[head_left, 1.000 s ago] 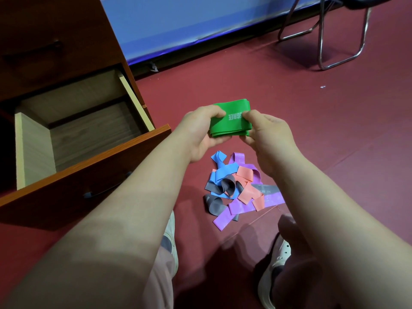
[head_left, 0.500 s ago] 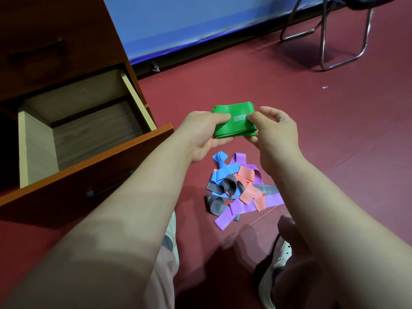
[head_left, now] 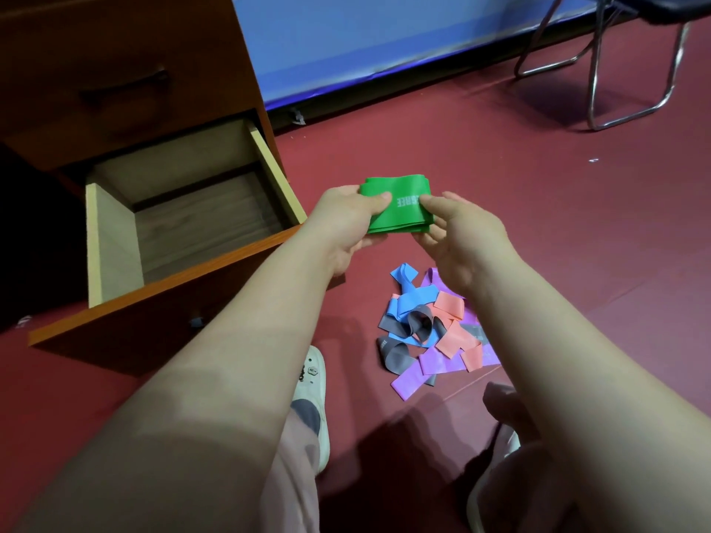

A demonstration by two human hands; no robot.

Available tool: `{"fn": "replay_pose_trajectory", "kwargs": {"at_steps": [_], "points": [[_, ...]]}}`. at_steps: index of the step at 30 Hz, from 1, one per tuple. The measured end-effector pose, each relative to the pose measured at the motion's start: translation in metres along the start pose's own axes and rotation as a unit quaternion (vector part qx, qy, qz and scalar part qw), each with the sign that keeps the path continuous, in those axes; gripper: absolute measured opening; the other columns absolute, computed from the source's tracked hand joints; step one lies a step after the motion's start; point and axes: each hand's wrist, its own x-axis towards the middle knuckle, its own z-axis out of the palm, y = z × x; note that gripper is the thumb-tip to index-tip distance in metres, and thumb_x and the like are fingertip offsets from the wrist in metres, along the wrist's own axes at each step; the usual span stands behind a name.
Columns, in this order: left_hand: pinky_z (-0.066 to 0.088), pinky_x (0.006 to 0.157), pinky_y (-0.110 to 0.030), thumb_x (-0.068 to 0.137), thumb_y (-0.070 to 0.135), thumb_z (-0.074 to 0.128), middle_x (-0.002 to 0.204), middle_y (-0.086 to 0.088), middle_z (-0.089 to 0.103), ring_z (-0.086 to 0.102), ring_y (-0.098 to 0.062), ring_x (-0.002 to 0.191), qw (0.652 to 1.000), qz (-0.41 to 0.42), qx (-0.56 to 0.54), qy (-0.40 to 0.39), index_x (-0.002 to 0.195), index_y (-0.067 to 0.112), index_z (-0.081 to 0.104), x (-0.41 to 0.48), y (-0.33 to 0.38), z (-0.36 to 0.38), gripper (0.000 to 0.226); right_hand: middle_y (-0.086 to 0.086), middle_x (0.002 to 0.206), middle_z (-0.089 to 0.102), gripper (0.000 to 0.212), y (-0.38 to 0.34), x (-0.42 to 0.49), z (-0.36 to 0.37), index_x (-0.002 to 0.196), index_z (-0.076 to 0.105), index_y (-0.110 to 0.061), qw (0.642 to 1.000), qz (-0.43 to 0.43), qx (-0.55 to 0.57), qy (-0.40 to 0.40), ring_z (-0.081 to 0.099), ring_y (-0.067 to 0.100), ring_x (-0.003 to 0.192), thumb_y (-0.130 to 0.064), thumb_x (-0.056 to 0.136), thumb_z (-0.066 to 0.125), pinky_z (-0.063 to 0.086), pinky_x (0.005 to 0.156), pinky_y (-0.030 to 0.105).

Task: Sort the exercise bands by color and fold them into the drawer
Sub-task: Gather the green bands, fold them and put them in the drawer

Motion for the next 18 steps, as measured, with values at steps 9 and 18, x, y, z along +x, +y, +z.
{"fn": "replay_pose_trajectory", "kwargs": {"at_steps": [9,18], "points": [[0.049,0.058,-0.021,0.093,0.010,0.061,0.087,-0.002,0.070,0.065,-0.011,0.073,0.998,0.006,0.058,0.018,0.105,0.015,0.065,-0.016,0.013,-0.082,0.013,0.003,0.074,0.066,0.019,0.031,-0.015,0.055,0.094,0.063,-0.014,0.976,0.136,-0.093,-0.143,0.061,0.015,0.064,-0.006,0.086,0.048,0.048,0.063,0.022],[0.053,0.086,-0.034,0.089,0.017,0.066,0.104,-0.008,0.070,0.067,-0.022,0.097,0.963,-0.027,-0.247,0.104,0.111,0.011,0.065,-0.016,0.029,-0.164,0.022,0.008,0.088,0.058,0.025,0.079,-0.014,0.153,0.105,0.056,-0.006,0.960,0.151,-0.092,-0.216,0.064,0.018,0.065,-0.003,0.083,0.043,0.054,0.061,0.028]]}}
